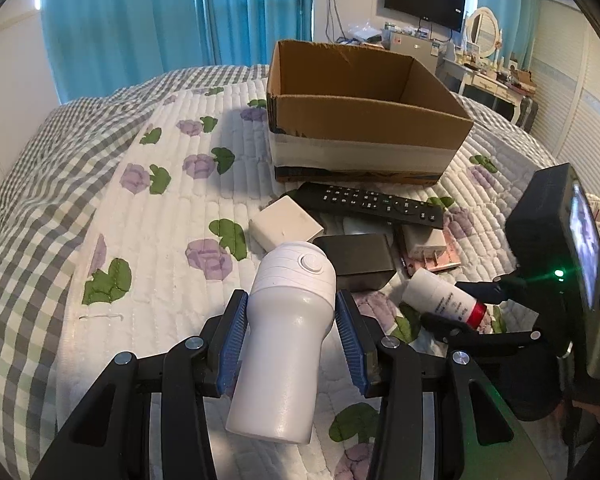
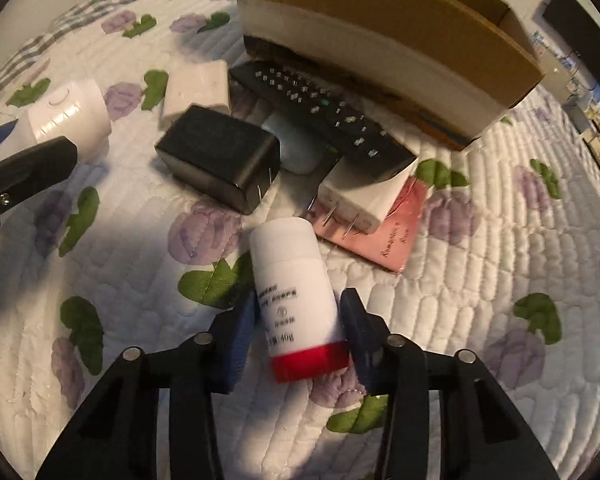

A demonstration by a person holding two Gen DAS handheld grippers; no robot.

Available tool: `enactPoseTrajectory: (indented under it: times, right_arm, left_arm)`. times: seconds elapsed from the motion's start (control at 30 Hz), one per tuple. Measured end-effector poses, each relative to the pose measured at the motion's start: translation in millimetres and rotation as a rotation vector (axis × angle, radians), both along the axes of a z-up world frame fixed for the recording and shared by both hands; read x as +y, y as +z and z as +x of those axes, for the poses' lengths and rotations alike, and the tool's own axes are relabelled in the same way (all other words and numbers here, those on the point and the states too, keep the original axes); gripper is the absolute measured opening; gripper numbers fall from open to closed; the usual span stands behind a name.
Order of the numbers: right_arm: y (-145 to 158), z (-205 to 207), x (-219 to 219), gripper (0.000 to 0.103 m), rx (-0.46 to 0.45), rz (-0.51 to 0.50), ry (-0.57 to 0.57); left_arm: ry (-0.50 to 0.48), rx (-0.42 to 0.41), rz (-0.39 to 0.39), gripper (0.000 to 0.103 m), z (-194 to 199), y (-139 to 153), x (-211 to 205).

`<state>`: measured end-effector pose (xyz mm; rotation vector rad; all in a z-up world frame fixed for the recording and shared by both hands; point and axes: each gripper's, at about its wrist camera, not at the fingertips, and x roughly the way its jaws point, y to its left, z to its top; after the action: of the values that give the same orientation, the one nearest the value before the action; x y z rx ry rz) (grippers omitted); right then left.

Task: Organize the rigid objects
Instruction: 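Grasp the white tube with the red cap with the right tool, then lower the tube into the box and open the right tool while the left tool drops the white device in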

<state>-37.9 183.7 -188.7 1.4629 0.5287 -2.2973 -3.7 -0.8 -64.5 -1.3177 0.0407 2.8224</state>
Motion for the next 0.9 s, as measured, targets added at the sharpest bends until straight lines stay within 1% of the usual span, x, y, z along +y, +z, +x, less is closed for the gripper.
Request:
enactPoseTrajectory:
  times: [0.07, 0.1, 0.2, 0.27, 0.33, 0.43, 0.5, 0.53, 0.63, 0.73, 0.83, 0.9]
  right_arm:
    - [10, 8, 0, 0.036, 0.043, -0.013, -0.008]
    - [17, 12, 1, 0.036, 0.067, -0.027, -0.012]
    - [34, 19, 5, 0.036, 0.102, -0.065, -0.029]
    - [51, 22, 10, 0.036, 0.132, -0.092, -0.044]
    - [65, 25, 18, 0.036, 0.154, -0.113, -0.048]
    - [102, 19, 26, 0.036, 0.197, -0.152, -0.061]
    - [120, 14, 28, 0.036, 0.228, -0.163, -0.062]
    - [136, 9, 29, 0.036, 0.259, -0.166, -0.061]
    - [171, -4, 32, 0.036, 0.321, -0.174, -0.062]
    - [205, -30, 36, 0.036, 0.384, -0.193, -0.072]
    - [221, -60, 37, 0.036, 0.422, -0.190, -0.090]
    - [222, -81, 35, 0.036, 0.426, -0.196, -0.098]
  left_arm:
    - [0.000, 0.008, 0.000, 0.045, 3, 4, 1]
    - [-0.001, 0.011, -0.003, 0.045, 4, 6, 2]
    - [-0.015, 0.021, -0.014, 0.045, 9, 15, 6]
    - [-0.025, 0.036, -0.018, 0.045, 12, 25, 8]
    - [-0.032, 0.056, -0.020, 0.045, 13, 37, 10]
    - [-0.038, 0.093, -0.026, 0.045, 9, 60, 14]
    - [-0.042, 0.126, -0.032, 0.045, 2, 77, 17]
    - [-0.046, 0.144, -0.035, 0.045, -2, 86, 20]
    - [-0.053, 0.220, -0.043, 0.045, -22, 116, 26]
    - [-0.054, 0.292, -0.033, 0.045, -48, 144, 31]
    - [-0.065, 0.324, -0.017, 0.045, -80, 155, 37]
    - [-0.068, 0.326, -0.031, 0.045, -106, 154, 40]
